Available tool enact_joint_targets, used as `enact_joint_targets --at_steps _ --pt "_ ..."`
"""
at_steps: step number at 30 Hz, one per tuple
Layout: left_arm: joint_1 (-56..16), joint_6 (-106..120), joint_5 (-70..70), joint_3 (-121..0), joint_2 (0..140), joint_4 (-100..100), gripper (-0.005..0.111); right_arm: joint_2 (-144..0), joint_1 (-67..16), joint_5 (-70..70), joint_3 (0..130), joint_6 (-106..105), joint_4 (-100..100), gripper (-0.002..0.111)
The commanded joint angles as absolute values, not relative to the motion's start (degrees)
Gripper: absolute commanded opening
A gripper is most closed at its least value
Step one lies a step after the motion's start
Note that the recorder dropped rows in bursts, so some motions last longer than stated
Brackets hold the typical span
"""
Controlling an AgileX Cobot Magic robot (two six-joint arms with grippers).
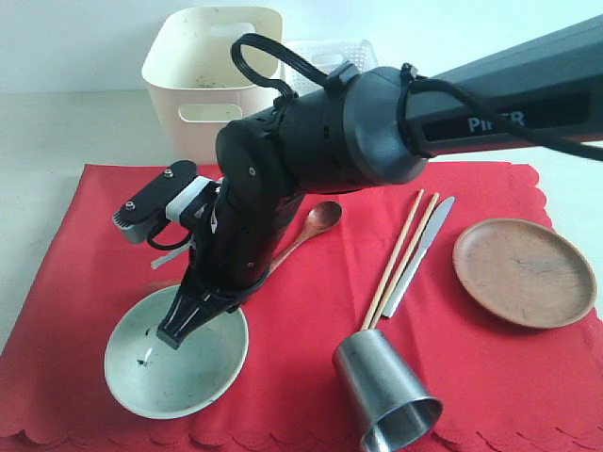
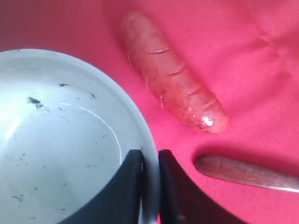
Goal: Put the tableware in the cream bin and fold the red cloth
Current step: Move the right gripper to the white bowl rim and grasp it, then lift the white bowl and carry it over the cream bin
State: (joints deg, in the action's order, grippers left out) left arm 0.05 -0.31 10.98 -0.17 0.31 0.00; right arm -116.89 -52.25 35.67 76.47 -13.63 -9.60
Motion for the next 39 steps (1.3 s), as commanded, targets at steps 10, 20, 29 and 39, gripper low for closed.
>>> enact_joint_targets --at_steps 10,20,29,39 --pt "0.1 -0.7 10.7 0.0 0.0 0.0 0.002 -110.5 -52.3 34.6 76.4 -13.9 -9.6 0.0" --pt "0.1 -0.7 10.7 0.0 0.0 0.0 0.002 -105.2 -52.2 32.0 76.4 -13.9 -8.0 0.0" --pt "0.1 -0.7 10.7 0.0 0.0 0.0 0.002 -103.9 -51.7 26.1 76.4 -13.4 -5.3 0.0" --pt "0.1 -0.7 10.7 0.0 0.0 0.0 0.002 -103.9 -46.1 17.7 76.4 -8.8 -5.6 0.0"
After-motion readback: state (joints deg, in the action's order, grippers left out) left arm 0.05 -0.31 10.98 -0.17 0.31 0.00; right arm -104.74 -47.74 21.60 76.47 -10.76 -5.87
